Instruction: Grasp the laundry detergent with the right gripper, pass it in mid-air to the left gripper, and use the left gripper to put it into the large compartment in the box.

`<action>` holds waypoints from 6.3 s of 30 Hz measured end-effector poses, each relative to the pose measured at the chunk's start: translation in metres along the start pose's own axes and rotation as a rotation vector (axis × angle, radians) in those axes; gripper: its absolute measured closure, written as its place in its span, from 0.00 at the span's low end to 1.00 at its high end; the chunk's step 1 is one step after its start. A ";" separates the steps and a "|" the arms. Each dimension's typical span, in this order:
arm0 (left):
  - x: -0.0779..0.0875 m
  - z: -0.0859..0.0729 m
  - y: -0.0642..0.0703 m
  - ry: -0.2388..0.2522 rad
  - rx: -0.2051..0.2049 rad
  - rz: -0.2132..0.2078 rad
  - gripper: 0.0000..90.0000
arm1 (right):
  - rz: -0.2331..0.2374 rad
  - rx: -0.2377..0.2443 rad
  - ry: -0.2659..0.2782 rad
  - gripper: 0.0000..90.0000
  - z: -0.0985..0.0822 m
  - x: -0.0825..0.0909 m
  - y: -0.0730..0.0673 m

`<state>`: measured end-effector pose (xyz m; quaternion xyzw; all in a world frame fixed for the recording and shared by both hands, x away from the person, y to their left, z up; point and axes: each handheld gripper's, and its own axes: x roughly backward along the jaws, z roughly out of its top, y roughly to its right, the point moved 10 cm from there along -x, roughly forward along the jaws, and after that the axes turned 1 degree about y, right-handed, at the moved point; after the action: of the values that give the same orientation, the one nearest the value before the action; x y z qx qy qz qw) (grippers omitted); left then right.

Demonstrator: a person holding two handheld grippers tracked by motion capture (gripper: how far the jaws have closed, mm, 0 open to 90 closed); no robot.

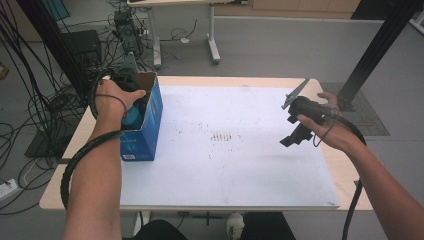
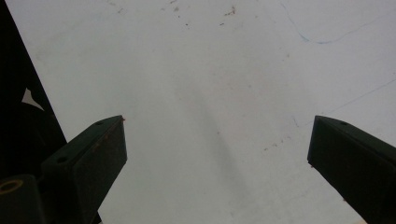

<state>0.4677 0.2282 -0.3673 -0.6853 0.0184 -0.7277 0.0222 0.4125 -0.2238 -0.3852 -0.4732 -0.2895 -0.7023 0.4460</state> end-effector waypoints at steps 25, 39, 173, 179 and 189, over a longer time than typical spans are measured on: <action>-0.004 0.008 0.000 0.030 -0.011 -0.010 0.40 | -0.008 -0.012 -0.012 0.05 -0.007 0.001 0.006; -0.004 0.010 0.000 0.032 -0.005 -0.023 0.40 | -0.008 -0.008 -0.022 0.05 -0.005 -0.001 0.010; 0.082 0.003 0.021 0.206 -0.038 -0.059 0.17 | -0.012 0.024 0.005 0.05 0.007 0.012 0.002; 0.100 0.014 0.059 0.261 -0.105 -0.074 0.12 | -0.016 0.021 0.005 0.05 0.010 0.016 0.004; 0.110 0.039 0.123 0.264 -0.256 -0.057 0.07 | -0.014 0.019 0.001 0.05 0.007 0.018 0.009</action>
<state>0.5012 0.0989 -0.2627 -0.5813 0.0943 -0.8033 -0.0885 0.4207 -0.2286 -0.3662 -0.4664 -0.2993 -0.7031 0.4457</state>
